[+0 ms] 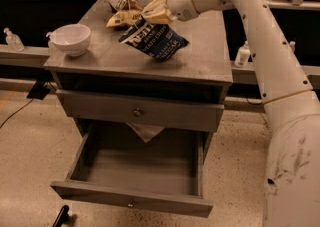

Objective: Pick blue chip bag from middle drawer and place on counter

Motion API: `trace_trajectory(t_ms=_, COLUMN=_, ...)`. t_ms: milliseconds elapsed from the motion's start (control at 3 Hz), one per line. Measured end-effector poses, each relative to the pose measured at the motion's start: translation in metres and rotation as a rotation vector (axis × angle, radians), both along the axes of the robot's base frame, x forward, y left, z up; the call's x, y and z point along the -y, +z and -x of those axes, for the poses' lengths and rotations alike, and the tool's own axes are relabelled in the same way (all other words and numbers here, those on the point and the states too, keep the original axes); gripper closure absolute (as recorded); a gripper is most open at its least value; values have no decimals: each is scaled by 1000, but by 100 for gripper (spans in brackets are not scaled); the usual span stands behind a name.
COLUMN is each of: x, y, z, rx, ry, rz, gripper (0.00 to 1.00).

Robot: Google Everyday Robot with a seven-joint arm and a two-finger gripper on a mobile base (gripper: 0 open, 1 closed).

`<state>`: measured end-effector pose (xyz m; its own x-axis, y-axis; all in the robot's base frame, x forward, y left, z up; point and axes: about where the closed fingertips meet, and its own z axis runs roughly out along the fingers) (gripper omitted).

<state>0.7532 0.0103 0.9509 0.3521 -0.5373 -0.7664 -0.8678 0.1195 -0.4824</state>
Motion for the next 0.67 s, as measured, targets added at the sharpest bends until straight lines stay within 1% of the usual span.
trace_trajectory(t_ms=333, x=12, y=-8, z=-9, rx=-3, ry=-49, rz=18, gripper=82)
trace_trajectory(t_ms=667, x=11, y=-11, z=-10, rx=-5, ry=-50, rz=20, gripper=58)
